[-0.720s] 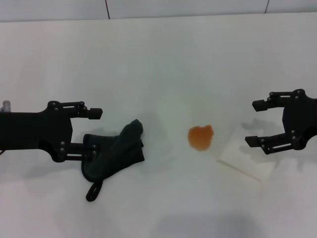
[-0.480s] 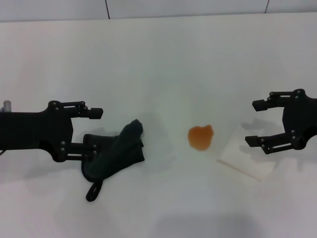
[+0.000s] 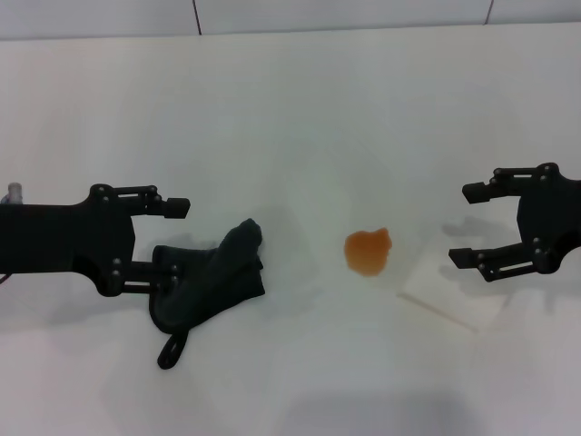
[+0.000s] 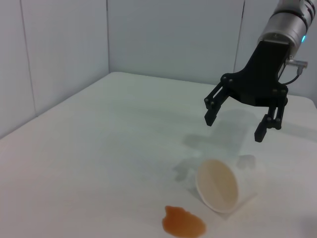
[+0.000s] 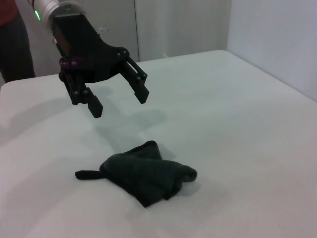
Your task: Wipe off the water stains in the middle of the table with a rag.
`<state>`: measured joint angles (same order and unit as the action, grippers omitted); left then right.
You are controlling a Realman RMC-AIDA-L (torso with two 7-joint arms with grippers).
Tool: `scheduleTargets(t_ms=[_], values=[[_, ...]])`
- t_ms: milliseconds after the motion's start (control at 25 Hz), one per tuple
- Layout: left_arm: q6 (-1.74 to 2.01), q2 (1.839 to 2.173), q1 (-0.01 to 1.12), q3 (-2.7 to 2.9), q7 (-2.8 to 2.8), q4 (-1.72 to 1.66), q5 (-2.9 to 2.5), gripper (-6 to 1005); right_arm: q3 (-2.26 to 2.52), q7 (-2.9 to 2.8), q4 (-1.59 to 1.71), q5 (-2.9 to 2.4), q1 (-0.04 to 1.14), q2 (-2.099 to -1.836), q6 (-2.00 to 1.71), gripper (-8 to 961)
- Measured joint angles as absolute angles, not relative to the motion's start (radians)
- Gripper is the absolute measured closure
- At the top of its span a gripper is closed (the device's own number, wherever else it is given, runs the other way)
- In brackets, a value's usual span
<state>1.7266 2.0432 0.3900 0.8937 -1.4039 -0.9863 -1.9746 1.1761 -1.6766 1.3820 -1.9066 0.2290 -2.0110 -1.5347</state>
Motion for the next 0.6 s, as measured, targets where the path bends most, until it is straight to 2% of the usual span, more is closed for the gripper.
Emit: scheduleTargets(t_ms=[600], values=[[1.727,2.038,0.391,0.893,-1.405,-0.986,-1.977,235,1.272,-1.953,1.584,-2.133,0.243,-2.009,-1.557,112]])
